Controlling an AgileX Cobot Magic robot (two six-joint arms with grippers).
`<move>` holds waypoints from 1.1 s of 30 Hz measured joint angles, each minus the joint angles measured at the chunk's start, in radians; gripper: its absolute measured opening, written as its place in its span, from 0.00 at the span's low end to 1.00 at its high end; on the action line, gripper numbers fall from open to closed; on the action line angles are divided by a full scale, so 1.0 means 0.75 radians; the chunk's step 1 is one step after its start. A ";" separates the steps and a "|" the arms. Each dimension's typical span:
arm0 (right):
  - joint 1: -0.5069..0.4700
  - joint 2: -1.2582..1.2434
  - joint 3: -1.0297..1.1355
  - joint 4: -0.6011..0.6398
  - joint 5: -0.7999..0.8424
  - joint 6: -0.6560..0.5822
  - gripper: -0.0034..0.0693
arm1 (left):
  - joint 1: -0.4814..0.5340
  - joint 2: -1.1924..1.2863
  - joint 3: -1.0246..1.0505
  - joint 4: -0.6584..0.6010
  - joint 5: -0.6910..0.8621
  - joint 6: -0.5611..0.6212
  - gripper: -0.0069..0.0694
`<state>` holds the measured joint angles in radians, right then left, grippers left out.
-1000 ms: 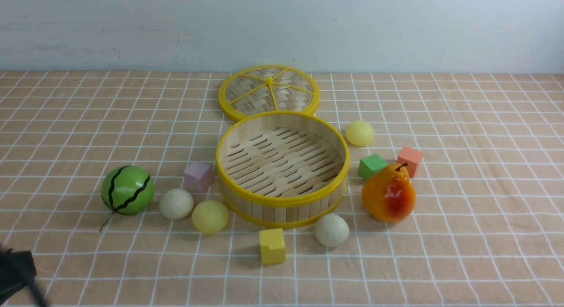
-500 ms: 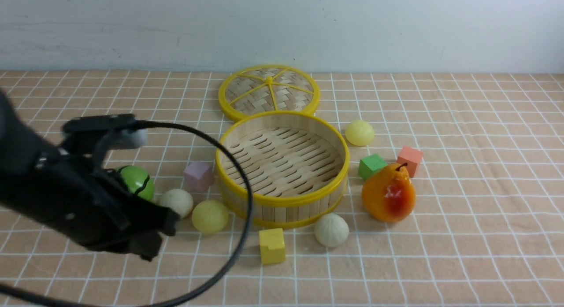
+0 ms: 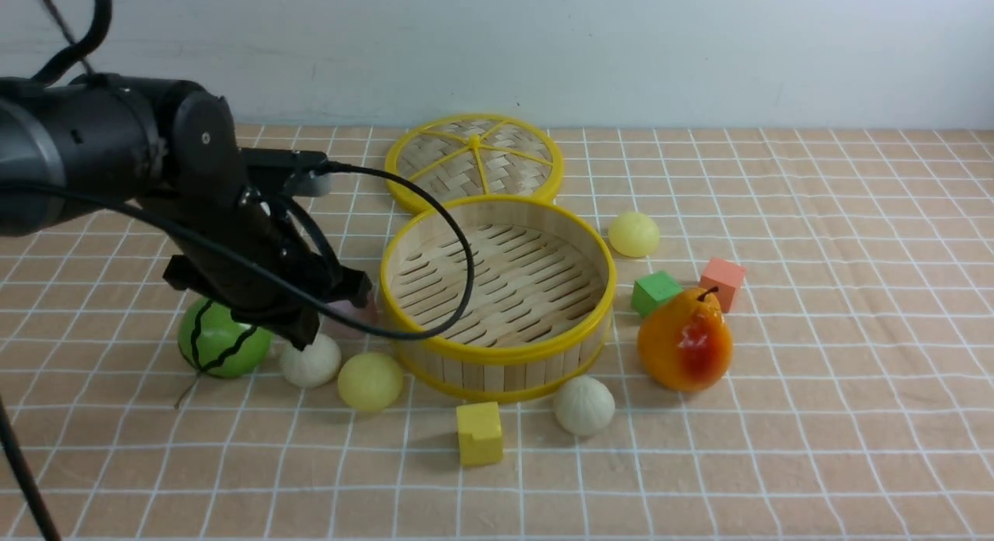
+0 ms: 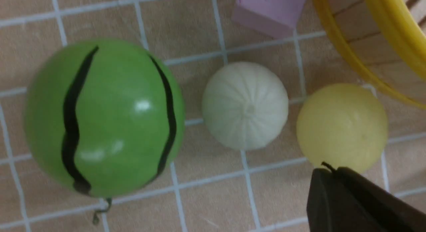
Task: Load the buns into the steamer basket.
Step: Use the left arm to grab a steamed stuffed bun
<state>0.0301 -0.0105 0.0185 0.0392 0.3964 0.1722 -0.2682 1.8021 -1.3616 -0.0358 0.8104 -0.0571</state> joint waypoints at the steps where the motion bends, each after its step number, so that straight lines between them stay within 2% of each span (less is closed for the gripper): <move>1: 0.000 0.000 0.000 0.000 0.000 0.000 0.38 | 0.000 0.026 -0.020 0.026 -0.001 0.000 0.14; 3: 0.000 0.000 0.000 0.000 0.000 0.000 0.38 | 0.000 0.046 -0.033 0.061 -0.003 0.000 0.17; 7: 0.000 0.000 0.000 0.000 0.000 0.000 0.38 | 0.000 0.109 -0.051 0.145 -0.032 0.000 0.29; 11: 0.000 0.000 0.000 0.000 0.000 0.000 0.38 | 0.000 0.147 -0.052 0.159 -0.080 0.000 0.39; 21: 0.000 0.000 0.000 0.000 0.000 0.000 0.38 | 0.000 0.213 -0.058 0.163 -0.134 0.000 0.41; 25: 0.000 0.000 0.000 0.000 0.000 0.000 0.38 | 0.000 0.223 -0.060 0.163 -0.142 0.000 0.37; 27: 0.000 0.000 0.000 0.000 0.000 0.000 0.38 | 0.000 0.223 -0.060 0.159 -0.142 0.000 0.29; 30: 0.000 0.000 0.000 0.000 0.000 0.000 0.38 | 0.000 0.220 -0.060 0.149 -0.128 0.000 0.10; 33: 0.000 0.000 0.000 0.000 0.000 0.000 0.38 | 0.000 0.187 -0.060 0.133 -0.087 -0.006 0.07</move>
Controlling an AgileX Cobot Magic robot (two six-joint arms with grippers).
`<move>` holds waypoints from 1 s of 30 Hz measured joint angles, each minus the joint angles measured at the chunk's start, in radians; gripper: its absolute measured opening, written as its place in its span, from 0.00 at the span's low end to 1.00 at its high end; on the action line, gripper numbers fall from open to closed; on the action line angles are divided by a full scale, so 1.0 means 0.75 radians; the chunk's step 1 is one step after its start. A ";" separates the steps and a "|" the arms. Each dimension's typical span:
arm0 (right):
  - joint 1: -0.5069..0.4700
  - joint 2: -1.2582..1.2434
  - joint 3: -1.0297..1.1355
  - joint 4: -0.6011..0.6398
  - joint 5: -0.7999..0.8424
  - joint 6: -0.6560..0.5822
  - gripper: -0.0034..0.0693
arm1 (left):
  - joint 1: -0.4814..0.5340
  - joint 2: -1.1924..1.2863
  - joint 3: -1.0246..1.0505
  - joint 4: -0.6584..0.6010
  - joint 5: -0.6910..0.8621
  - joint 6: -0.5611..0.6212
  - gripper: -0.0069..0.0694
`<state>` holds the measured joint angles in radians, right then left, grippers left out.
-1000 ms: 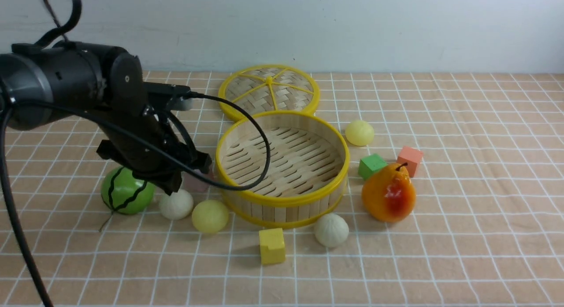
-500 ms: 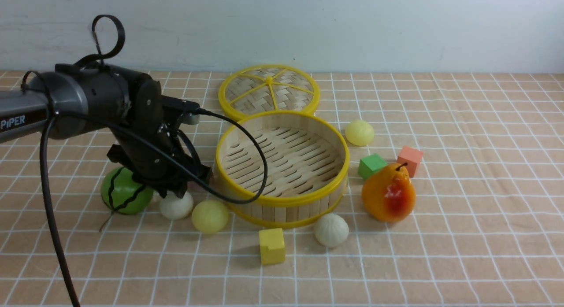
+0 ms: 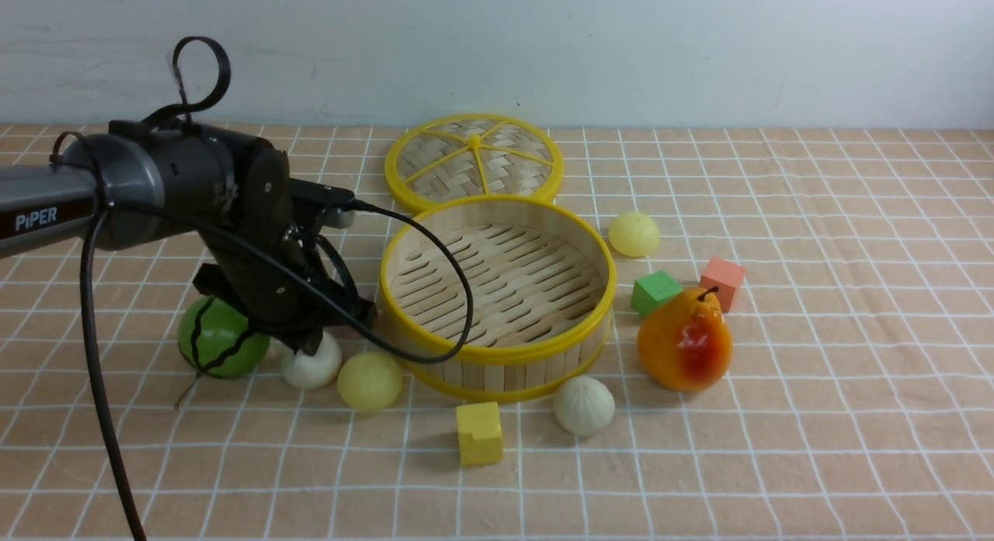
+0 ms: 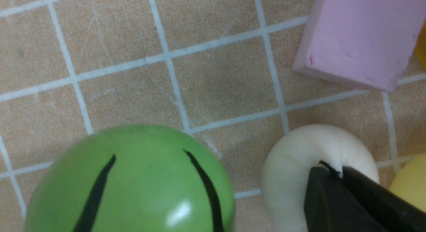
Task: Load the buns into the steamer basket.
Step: Use the left arm to grab a steamed stuffed bun, then use the left arm to put the steamed stuffed bun into the steamer
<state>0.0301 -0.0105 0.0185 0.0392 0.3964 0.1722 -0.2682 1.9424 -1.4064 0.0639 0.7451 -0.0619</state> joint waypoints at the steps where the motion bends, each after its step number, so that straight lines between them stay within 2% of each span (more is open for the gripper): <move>1: 0.000 0.000 0.000 0.000 0.000 0.000 0.38 | 0.000 -0.009 0.000 -0.003 0.007 -0.003 0.07; 5: 0.000 0.000 0.000 0.000 0.000 0.000 0.38 | -0.031 -0.175 0.000 -0.032 0.045 -0.031 0.07; 10: 0.000 0.000 0.000 0.000 0.000 0.000 0.38 | -0.192 -0.277 -0.028 -0.069 -0.115 -0.012 0.07; 13: 0.000 0.000 0.000 0.000 0.000 0.000 0.38 | -0.248 -0.198 -0.101 -0.085 -0.197 -0.007 0.07; 20: 0.000 0.000 0.000 0.000 0.000 0.000 0.38 | -0.249 0.086 -0.314 -0.039 -0.229 -0.005 0.11; 23: 0.000 0.000 0.000 0.000 0.000 0.000 0.38 | -0.249 0.226 -0.449 -0.007 -0.136 -0.005 0.23; 24: 0.000 0.000 0.000 0.000 0.000 0.000 0.38 | -0.249 0.232 -0.455 -0.007 -0.129 -0.005 0.24; 28: 0.000 0.000 0.000 0.000 0.000 0.000 0.38 | -0.249 0.268 -0.568 0.005 0.027 -0.058 0.50; 30: 0.000 0.000 0.000 0.000 0.000 0.000 0.38 | -0.249 0.242 -0.616 0.006 0.101 -0.077 0.59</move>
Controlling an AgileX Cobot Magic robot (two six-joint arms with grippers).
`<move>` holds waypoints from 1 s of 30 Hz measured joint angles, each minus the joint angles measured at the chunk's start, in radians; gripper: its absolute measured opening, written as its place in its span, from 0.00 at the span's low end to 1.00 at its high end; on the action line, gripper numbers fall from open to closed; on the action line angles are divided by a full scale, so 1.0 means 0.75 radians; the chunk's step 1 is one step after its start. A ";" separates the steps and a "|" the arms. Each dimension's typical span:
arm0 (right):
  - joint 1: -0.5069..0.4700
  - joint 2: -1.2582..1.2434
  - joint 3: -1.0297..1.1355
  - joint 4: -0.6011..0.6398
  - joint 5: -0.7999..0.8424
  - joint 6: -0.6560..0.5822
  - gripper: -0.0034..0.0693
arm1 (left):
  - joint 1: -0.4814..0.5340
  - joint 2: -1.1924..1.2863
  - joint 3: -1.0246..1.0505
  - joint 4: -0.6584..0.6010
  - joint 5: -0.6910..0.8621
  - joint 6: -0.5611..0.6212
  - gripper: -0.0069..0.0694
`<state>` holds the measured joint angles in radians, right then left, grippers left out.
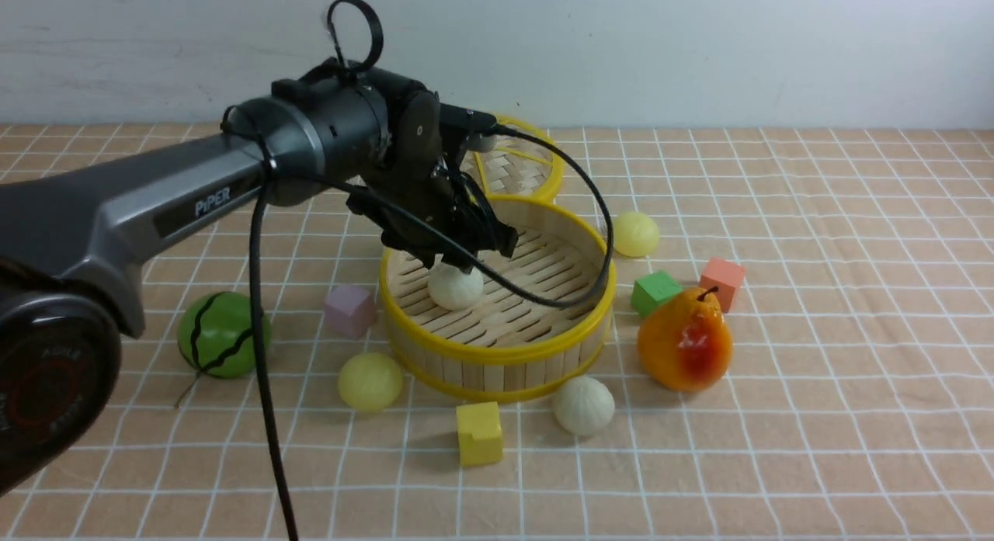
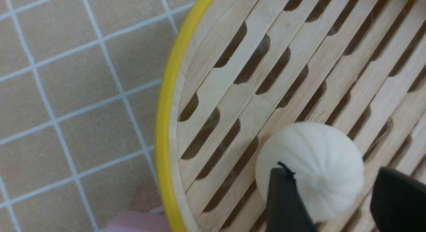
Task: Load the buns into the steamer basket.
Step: Use the left arm to put the steamed stuffed bun into the steamer, then use the left arm to grab a steamed stuffed bun
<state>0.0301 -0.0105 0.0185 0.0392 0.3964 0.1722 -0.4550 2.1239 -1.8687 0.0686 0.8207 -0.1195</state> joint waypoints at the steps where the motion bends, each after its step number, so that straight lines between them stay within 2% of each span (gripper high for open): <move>1: 0.000 0.000 0.000 0.000 0.000 0.000 0.38 | 0.000 -0.025 -0.025 0.003 0.050 -0.008 0.62; 3: 0.000 0.000 0.000 0.000 0.000 0.000 0.38 | 0.000 -0.077 -0.048 0.005 0.133 -0.002 0.63; 5: 0.000 0.000 0.000 0.000 0.000 0.000 0.38 | 0.000 -0.194 -0.045 0.008 0.329 0.023 0.59; 7: 0.000 0.000 0.000 0.000 0.000 0.000 0.38 | 0.000 -0.295 0.019 0.006 0.465 0.021 0.49; 9: 0.000 0.000 0.000 0.000 0.000 0.000 0.38 | 0.000 -0.371 0.134 0.000 0.513 0.021 0.38; 10: 0.000 0.000 0.000 0.000 0.000 0.000 0.38 | 0.000 -0.384 0.165 -0.002 0.517 0.021 0.36; 11: 0.000 0.000 0.000 0.000 0.000 0.000 0.38 | 0.000 -0.428 0.330 -0.020 0.491 0.021 0.25; 14: 0.000 0.000 0.000 0.000 0.000 0.000 0.38 | 0.001 -0.445 0.506 -0.040 0.387 0.021 0.13; 16: 0.000 0.000 0.000 0.000 0.000 0.000 0.38 | 0.003 -0.441 0.590 -0.046 0.294 0.023 0.10; 18: 0.000 0.000 0.000 0.000 0.000 0.000 0.38 | 0.004 -0.426 0.641 -0.047 0.208 0.024 0.09; 22: 0.000 0.000 0.000 0.000 0.000 0.000 0.38 | 0.006 -0.378 0.657 -0.042 0.087 0.032 0.17; 27: 0.000 0.000 0.000 0.000 0.000 0.000 0.38 | 0.006 -0.342 0.658 0.044 -0.047 0.030 0.36; 30: 0.000 0.000 0.000 0.000 0.000 0.000 0.38 | 0.007 -0.332 0.658 0.062 -0.097 0.028 0.43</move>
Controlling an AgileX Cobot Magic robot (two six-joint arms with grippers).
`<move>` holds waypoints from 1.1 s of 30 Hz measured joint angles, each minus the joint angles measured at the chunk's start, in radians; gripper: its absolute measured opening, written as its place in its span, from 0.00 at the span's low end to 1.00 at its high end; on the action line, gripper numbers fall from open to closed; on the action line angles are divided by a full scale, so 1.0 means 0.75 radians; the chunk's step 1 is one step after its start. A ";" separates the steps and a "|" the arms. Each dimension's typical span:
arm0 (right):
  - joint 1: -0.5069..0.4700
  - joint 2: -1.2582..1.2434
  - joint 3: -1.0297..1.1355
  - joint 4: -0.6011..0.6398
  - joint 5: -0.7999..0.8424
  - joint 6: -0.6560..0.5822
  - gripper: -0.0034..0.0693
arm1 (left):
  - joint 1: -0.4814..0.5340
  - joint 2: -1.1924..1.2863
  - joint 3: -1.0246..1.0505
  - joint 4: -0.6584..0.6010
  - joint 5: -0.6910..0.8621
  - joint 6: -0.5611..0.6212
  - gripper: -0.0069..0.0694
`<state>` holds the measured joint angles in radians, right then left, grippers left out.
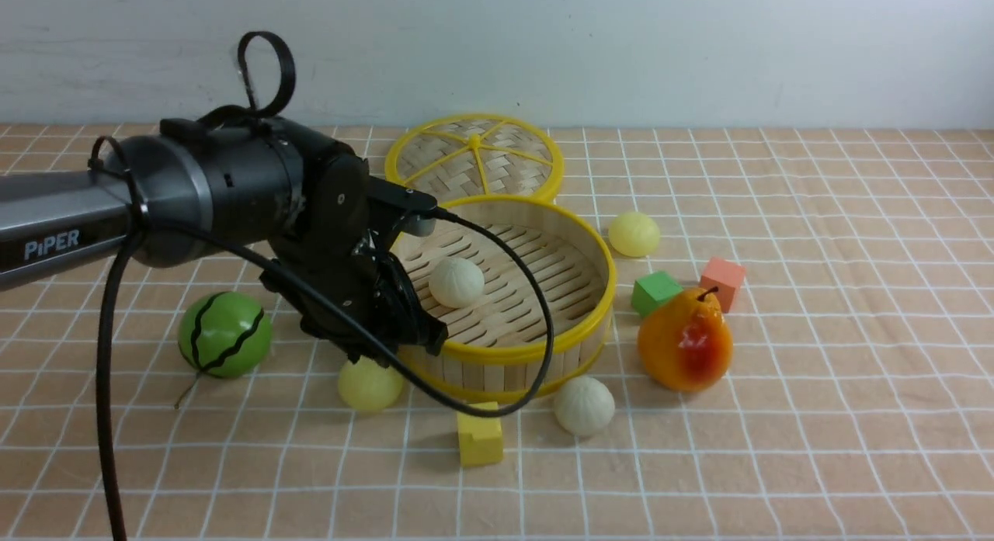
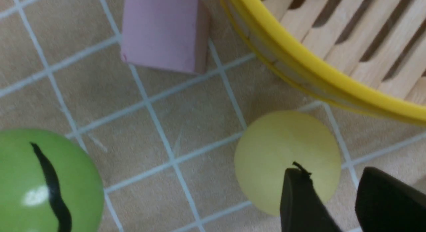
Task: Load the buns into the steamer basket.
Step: Use the left arm to grab a steamed stuffed bun
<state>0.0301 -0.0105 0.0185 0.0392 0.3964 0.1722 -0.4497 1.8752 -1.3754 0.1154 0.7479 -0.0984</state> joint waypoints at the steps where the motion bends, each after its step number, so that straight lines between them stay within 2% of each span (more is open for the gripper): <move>1: 0.000 0.000 0.000 0.000 0.000 0.000 0.38 | 0.000 0.003 0.000 0.005 -0.009 0.000 0.45; 10: 0.000 0.000 0.000 0.000 0.000 0.000 0.38 | 0.000 0.094 0.000 0.079 -0.041 -0.008 0.47; 17: 0.000 0.000 0.000 0.000 0.000 0.000 0.38 | 0.000 0.119 0.000 0.121 -0.094 -0.081 0.47; 19: 0.000 0.000 0.000 0.000 0.000 0.000 0.38 | 0.000 0.123 0.000 0.121 -0.088 -0.097 0.42; 21: 0.000 0.000 0.000 0.000 0.000 0.000 0.38 | 0.000 0.123 0.000 0.121 -0.067 -0.101 0.32; 22: 0.000 0.000 0.000 0.000 0.000 0.000 0.38 | 0.000 0.123 0.000 0.121 -0.061 -0.103 0.30; 23: 0.000 0.000 0.000 0.000 0.000 0.000 0.38 | 0.000 0.123 0.000 0.120 -0.037 -0.106 0.19; 24: 0.000 0.000 0.000 0.000 0.000 0.000 0.38 | 0.000 0.123 -0.001 0.120 -0.022 -0.105 0.12; 26: 0.000 0.000 0.000 0.000 0.000 0.000 0.38 | 0.000 0.114 -0.001 0.119 0.006 -0.105 0.07; 33: 0.000 0.000 0.000 0.000 0.000 0.000 0.38 | -0.044 -0.034 -0.045 0.095 0.165 -0.118 0.07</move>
<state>0.0301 -0.0105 0.0185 0.0392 0.3964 0.1722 -0.4824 1.8499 -1.4092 0.1865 0.8715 -0.1868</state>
